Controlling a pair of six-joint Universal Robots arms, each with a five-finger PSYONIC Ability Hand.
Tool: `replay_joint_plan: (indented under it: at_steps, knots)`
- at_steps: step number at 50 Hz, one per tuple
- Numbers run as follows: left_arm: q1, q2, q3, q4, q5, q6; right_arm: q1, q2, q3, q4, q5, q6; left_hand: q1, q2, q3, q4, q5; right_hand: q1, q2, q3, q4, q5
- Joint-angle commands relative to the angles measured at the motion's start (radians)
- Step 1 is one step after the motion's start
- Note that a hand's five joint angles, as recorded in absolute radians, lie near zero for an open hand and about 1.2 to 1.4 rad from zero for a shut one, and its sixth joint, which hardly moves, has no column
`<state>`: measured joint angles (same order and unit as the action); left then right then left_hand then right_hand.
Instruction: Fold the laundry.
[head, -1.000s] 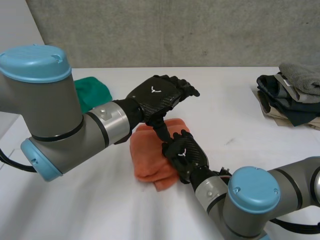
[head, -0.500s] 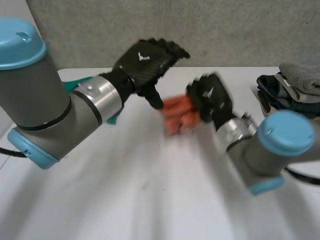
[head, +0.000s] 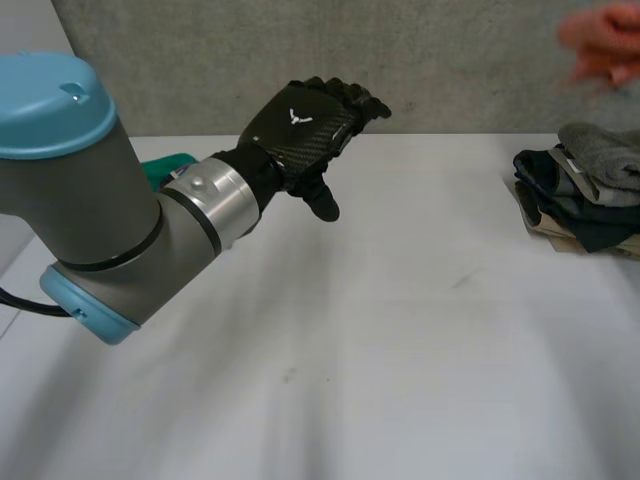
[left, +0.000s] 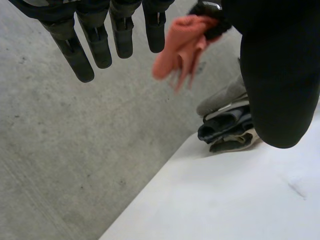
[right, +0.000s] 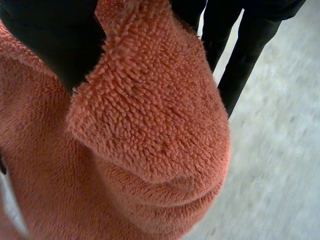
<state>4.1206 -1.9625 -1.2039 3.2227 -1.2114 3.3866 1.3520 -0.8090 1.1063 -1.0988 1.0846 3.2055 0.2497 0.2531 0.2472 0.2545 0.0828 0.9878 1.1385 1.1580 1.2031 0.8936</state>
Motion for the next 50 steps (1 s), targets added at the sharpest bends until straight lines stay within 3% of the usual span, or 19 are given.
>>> replay_joint_plan:
  at_steps: [1, 8, 15, 17, 18, 22, 29, 33, 37, 41, 42, 46, 50]
  knots:
    - [-0.003, -0.032, -0.008, 0.000, -0.005, 0.000, -0.131, 0.209, -0.005, -0.072, -0.201, 0.114, 0.058, 0.054, 0.060, 0.053, 0.050, 0.408, 0.258, 0.238, 0.193, 0.328]
    - [-0.003, -0.049, -0.020, 0.000, -0.008, 0.000, -0.182, 0.275, 0.021, -0.084, -0.267, 0.060, 0.061, 0.057, 0.063, 0.056, 0.053, 0.408, 0.258, 0.238, 0.193, 0.328]
    - [-0.011, -0.044, -0.023, 0.000, -0.010, 0.002, -0.194, 0.179, 0.076, -0.085, -0.324, 0.057, 0.061, 0.057, 0.063, 0.056, 0.053, 0.408, 0.258, 0.238, 0.193, 0.328]
    - [-0.013, -0.042, -0.023, 0.000, -0.010, 0.002, -0.192, 0.154, 0.090, -0.072, -0.315, 0.060, 0.061, 0.057, 0.063, 0.056, 0.053, 0.162, 0.011, -0.009, -0.054, 0.081]
    - [-0.013, -0.041, -0.023, 0.002, -0.008, 0.003, -0.191, 0.128, 0.107, -0.059, -0.311, 0.063, 0.061, 0.057, 0.063, 0.056, 0.053, -0.145, -0.296, -0.315, -0.360, -0.226]
    - [-0.014, -0.036, -0.022, 0.000, -0.010, 0.003, -0.191, 0.052, 0.142, 0.052, -0.302, 0.063, 0.061, 0.057, 0.063, 0.056, 0.053, -0.813, -0.964, -0.983, -1.029, -0.894]
    - [-0.031, 0.004, -0.022, 0.000, -0.008, 0.000, -0.209, -0.064, 0.145, 0.381, -0.291, 0.030, 0.061, 0.057, 0.063, 0.056, 0.053, -0.813, -0.964, -0.983, -1.029, -0.894]
    - [-0.036, 0.014, -0.023, -0.001, -0.008, -0.001, -0.283, -0.151, 0.174, 0.595, -0.287, -0.077, 0.055, 0.051, 0.057, 0.050, 0.047, -0.813, -0.964, -0.983, -1.029, -0.894]
    - [-0.037, 0.019, -0.025, -0.001, -0.007, -0.004, -0.350, -0.245, 0.204, 0.781, -0.232, -0.249, 0.055, 0.051, 0.057, 0.050, 0.047, -0.813, -0.964, -0.983, -1.029, -0.894]
    - [-0.046, 0.024, -0.025, -0.001, -0.007, -0.012, -0.416, -0.303, 0.185, 0.925, -0.060, -0.458, 0.055, 0.051, 0.057, 0.050, 0.047, -0.813, -0.964, -0.983, -1.029, -0.894]
    - [-0.054, 0.025, -0.025, -0.001, -0.007, -0.013, -0.433, -0.314, 0.178, 0.960, 0.018, -0.543, 0.055, 0.051, 0.057, 0.050, 0.047, -0.813, -0.964, -0.983, -1.029, -0.894]
    - [-0.065, 0.036, -0.022, 0.000, -0.005, -0.016, -0.427, -0.344, 0.153, 0.950, 0.167, -0.711, 0.052, 0.048, 0.054, 0.047, 0.044, -0.813, -0.964, -0.983, -1.029, -0.894]
    - [-0.054, 0.071, -0.014, 0.009, -0.010, -0.026, -0.317, -0.419, 0.171, 0.852, 0.178, -0.698, 0.049, 0.046, 0.051, 0.044, 0.041, -0.813, -0.964, -0.983, -1.029, -0.894]
